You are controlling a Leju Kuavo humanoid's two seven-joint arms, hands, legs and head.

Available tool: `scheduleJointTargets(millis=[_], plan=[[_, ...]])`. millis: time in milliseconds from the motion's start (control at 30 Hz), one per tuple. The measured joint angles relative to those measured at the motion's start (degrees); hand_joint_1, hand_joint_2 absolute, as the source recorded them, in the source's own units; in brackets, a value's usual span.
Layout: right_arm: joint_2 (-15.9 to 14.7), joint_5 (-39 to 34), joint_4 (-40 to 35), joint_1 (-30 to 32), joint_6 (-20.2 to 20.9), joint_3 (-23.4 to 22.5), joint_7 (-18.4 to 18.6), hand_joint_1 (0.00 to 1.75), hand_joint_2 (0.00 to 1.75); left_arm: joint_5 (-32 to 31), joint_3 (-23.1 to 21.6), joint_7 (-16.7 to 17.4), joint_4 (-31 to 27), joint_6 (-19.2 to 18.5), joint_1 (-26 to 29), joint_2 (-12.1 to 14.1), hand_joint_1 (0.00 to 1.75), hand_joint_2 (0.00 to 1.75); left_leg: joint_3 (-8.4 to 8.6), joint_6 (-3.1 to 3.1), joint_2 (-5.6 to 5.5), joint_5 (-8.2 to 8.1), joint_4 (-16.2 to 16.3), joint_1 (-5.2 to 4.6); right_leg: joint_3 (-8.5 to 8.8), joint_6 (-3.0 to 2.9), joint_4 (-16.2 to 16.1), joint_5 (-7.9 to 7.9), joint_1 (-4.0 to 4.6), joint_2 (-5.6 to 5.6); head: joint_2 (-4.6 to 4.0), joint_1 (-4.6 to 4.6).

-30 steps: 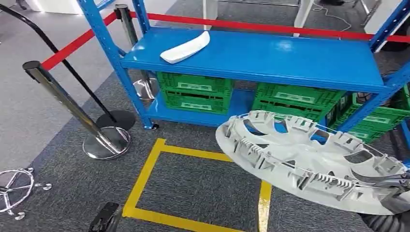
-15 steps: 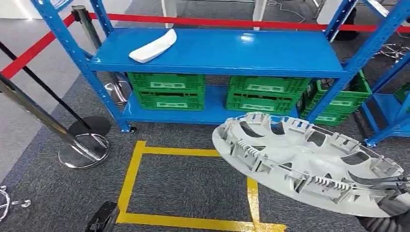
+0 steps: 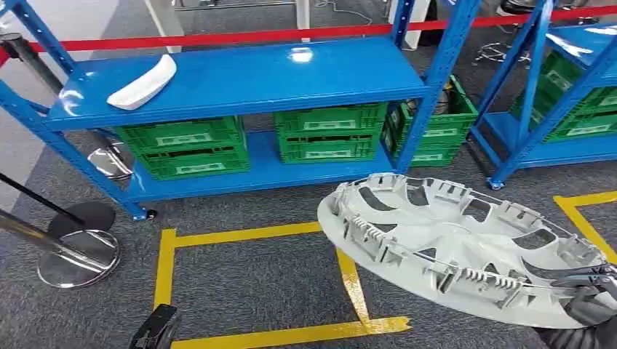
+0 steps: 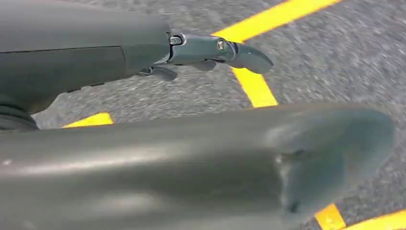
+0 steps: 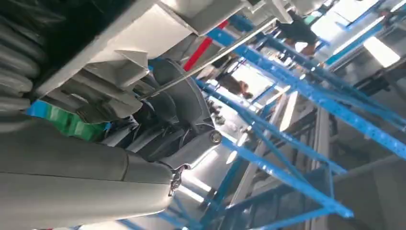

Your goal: Take the parts from the cabinet and place them on the table.

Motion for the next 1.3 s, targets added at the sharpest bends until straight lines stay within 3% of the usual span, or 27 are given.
scheduleJointTargets(millis=[33,133,167,200,233,300,333,367,400,433,467,500,567,667,733,767,833,900,967,1000,1033,1100,1167,1200,1233,1267,1300], plan=[[0.0,0.05,-0.09,-0.05,0.0,0.0,0.0,1.75,1.75,-0.25,-0.02,-0.22,0.0,-0.07,-0.02,-0.06,0.0,0.0,0.33,0.01,-0.58,-0.12,-1.26,0.27,-0.48,0.42,0.41,0.09,0.33,0.97,0.0,0.0],[0.0,-0.04,-0.9,1.44,-0.02,-0.35,-0.09,1.75,1.75,-0.86,-0.02,-1.03,0.0,-0.31,-0.25,-0.04,0.0,0.0,0.19,0.16,0.96,-0.24,-1.44,-0.19,-1.51,1.78,0.0,0.98,-0.32,2.77,0.0,-0.13],[0.0,-0.17,-1.31,2.04,-0.02,-0.63,-0.24,1.75,1.75,-1.12,-0.07,-1.05,0.04,-0.31,-0.38,-0.66,0.0,0.0,0.28,0.63,2.09,0.32,-2.36,0.56,-2.26,2.04,0.18,0.83,-0.17,3.04,0.0,-0.13],[0.0,-0.37,-1.56,2.59,-0.04,-0.94,-0.44,1.75,1.75,-1.36,-0.09,-1.05,0.02,-0.22,-0.62,-0.32,0.0,0.0,0.36,0.99,2.75,0.56,-2.59,0.5,-2.87,2.18,1.47,-0.33,0.22,-0.52,0.0,0.12],[0.0,-0.63,-1.77,2.6,-0.02,-1.14,-0.63,1.75,1.75,-1.45,-0.11,-1.03,0.02,-0.2,-0.63,-0.5,0.0,0.0,0.26,1.22,3.42,0.65,-2.65,0.48,-4.31,2.47,4.51,-2.38,0.14,-2.77,0.0,0.83],[0.0,-0.78,-1.99,2.81,-0.02,-1.42,-0.94,1.75,1.75,-1.64,-0.11,-1.01,0.04,-0.17,-0.5,-0.61,0.0,0.0,0.15,1.25,5.35,0.62,-2.63,0.32,-8.44,3.04,13.91,-6.69,-0.12,-4.62,0.0,0.77],[0.0,-0.87,-2.06,3.1,-0.02,-1.66,-1.01,1.75,1.75,-1.73,-0.11,-1.01,0.04,-0.17,-0.52,-0.63,0.0,0.0,0.1,1.24,6.29,0.61,-2.6,0.31,-9.85,3.3,17.19,-7.69,-0.24,-4.78,0.0,0.81],[0.0,-0.87,-2.06,3.33,-0.02,-1.99,-1.05,1.75,1.75,-1.8,-0.13,-1.01,0.04,-0.2,-0.58,-0.7,0.0,0.0,0.11,1.23,7.1,0.6,-2.6,0.31,-9.84,3.45,17.52,-7.25,-0.33,-4.89,0.0,0.84],[0.0,-0.89,-2.1,3.55,-0.02,-2.27,-1.05,1.75,1.75,-1.8,-0.13,-1.01,0.04,-0.2,-0.67,-0.76,0.0,0.0,0.16,1.16,7.82,0.55,-2.59,0.31,-8.51,3.55,15.43,-5.71,-0.45,-5.11,0.0,0.84],[0.0,-0.94,-2.19,3.74,-0.02,-2.43,-1.05,1.75,1.75,-1.8,-0.15,-1.01,0.04,-0.2,-0.81,-0.83,0.0,0.0,0.23,0.98,8.63,0.44,-2.57,0.32,-5.62,3.57,10.4,-3.2,-0.54,-5.6,0.0,0.84],[0.0,-1.05,-2.27,3.81,-0.02,-2.53,-1.16,1.75,1.75,-1.86,-0.15,-1.01,0.04,-0.17,-0.91,-0.96,0.0,0.0,0.41,0.77,9.29,0.31,-2.55,0.33,-2.08,3.5,4.41,-0.89,-0.55,-6.81,0.0,0.81],[0.0,-1.22,-2.41,3.79,-0.02,-2.62,-1.31,1.75,1.75,-1.95,-0.17,-1.01,0.04,-0.13,-0.99,-0.94,0.0,0.0,0.69,0.43,9.82,0.13,-2.5,0.16,0.32,3.52,-0.06,-0.67,-0.44,-9.58,0.0,0.84],[0.0,-1.52,-2.73,3.88,-0.02,-2.67,-1.59,1.75,1.75,-2.13,-0.2,-1.01,0.04,0.04,-1.02,-0.87,0.0,0.0,0.65,-0.25,10.7,0.01,-2.24,-0.33,0.84,2.17,-0.41,-0.71,0.06,-8.7,0.0,0.64],[0.0,-1.72,-2.84,4.21,-0.02,-2.73,-1.81,1.75,1.75,-2.21,-0.22,-1.03,0.04,0.07,-1.11,-0.87,0.0,0.0,0.92,-1.12,12.36,-0.08,-2.28,-0.13,0.28,1.15,-0.44,-0.44,0.14,-6.98,0.0,0.77],[0.0,-1.75,-3.06,4.43,-0.02,-2.75,-1.86,1.75,1.75,-2.28,-0.26,-1.12,0.04,0.04,-1.23,-0.7,0.0,0.0,-0.47,-1.58,7.36,-3.17,1.13,0.26,0.26,0.4,-0.66,-0.04,-0.17,-6.1,0.0,0.38],[0.0,-1.75,-3.04,4.34,-0.02,-2.75,-1.88,1.75,1.75,-2.28,-0.26,-1.12,0.04,0.04,-1.14,-0.72,0.0,0.0,-2.29,-1.54,6.03,-5.5,5.35,0.26,0.13,0.16,-0.66,0.05,-0.16,-5.51,0.0,0.31],[0.0,-1.77,-3.06,4.38,-0.02,-2.73,-1.9,1.75,1.75,-2.39,-0.26,-1.12,0.07,0.04,-0.72,-0.7,0.0,0.0,-6.49,-1.47,5.12,-9.1,14.75,0.19,-0.03,-0.06,-0.63,0.17,0.1,-3.85,0.0,0.25],[0.0,-1.92,-3.06,4.54,-0.02,-2.75,-1.88,1.75,1.75,-2.37,-0.26,-1.16,0.07,0.09,-0.54,-0.61,0.0,0.0,-6.68,-1.14,4.94,-7.31,14.79,0.11,-0.04,-0.12,-0.47,0.2,0.3,-2.08,0.0,0.27],[0.0,-2.1,-3.06,4.63,-0.02,-2.75,-1.88,1.75,1.75,-2.37,-0.26,-1.4,0.07,0.11,-0.6,-0.5,0.0,0.0,-2.95,-0.43,3.81,-1.99,6.33,0.1,0.01,-0.1,-0.22,0.21,0.43,-0.27,0.0,0.25],[0.0,-2.18,-3.1,4.63,-0.02,-2.75,-1.88,1.75,1.75,-2.34,-0.26,-1.53,0.07,0.17,-0.6,-0.41,0.0,0.0,-0.84,0.04,1.87,0.25,1.55,0.09,0.01,-0.07,-0.15,0.23,0.44,0.45,0.0,0.27],[0.0,-2.23,-3.13,4.66,-0.02,-2.75,-1.9,1.75,1.75,-2.32,-0.26,-1.62,0.09,0.28,-0.57,-0.21,0.0,0.0,-0.04,0.59,-1.06,-0.29,-0.37,0.31,-0.3,0.24,0.11,0.28,0.68,1.09,0.0,0.42],[0.0,-2.36,-3.24,4.84,-0.02,-2.75,-2.05,1.75,1.75,-2.26,-0.28,-1.73,0.11,0.48,-0.5,-0.15,0.0,0.0,0.18,0.25,-0.22,-0.34,-1.34,0.05,-1.2,1.01,0.25,0.72,0.03,2.65,0.0,0.31],[0.0,-2.51,-3.61,5.59,-0.02,-2.75,-2.16,1.75,1.75,-2.28,-0.26,-1.79,0.11,0.7,-0.54,-0.26,0.0,0.0,0.26,0.7,1.2,0.05,-1.85,0.04,-1.75,1.92,-0.13,1.22,-0.06,4.14,0.0,0.33],[0.0,-2.58,-3.83,5.97,-0.02,-2.75,-2.23,1.75,1.75,-2.28,-0.26,-1.79,0.11,0.74,-0.64,-0.52,0.0,0.0,0.53,0.84,2.43,0.53,-2.7,0.52,-2.34,1.9,0.5,0.76,-0.05,2.89,0.0,0.18],[0.02,-2.75,-4.07,6.03,-0.02,-2.73,-2.43,1.75,1.75,-2.28,-0.26,-1.79,0.11,0.87,-0.71,-0.34,0.0,0.0,0.7,1.25,2.87,0.71,-3.14,0.49,-3.21,2.29,2.27,-0.77,0.3,-1.01,0.0,0.96],[0.0,-2.88,-4.13,5.88,-0.02,-2.73,-2.62,1.75,1.75,-2.28,-0.26,-1.79,0.11,0.87,-0.59,-0.39,0.0,0.0,0.66,1.39,3.81,0.77,-3.14,0.42,-4.99,2.64,5.9,-2.92,0.16,-3.06,0.0,1.16],[0.0,-2.99,-4.18,5.77,-0.02,-2.73,-2.78,1.75,1.75,-2.3,-0.26,-1.77,0.11,0.83,-0.44,-0.46,0.0,0.0,0.62,1.43,4.77,0.74,-3.09,0.34,-7.14,2.94,10.61,-5.09,-0.02,-4.15,0.0,1.14]])
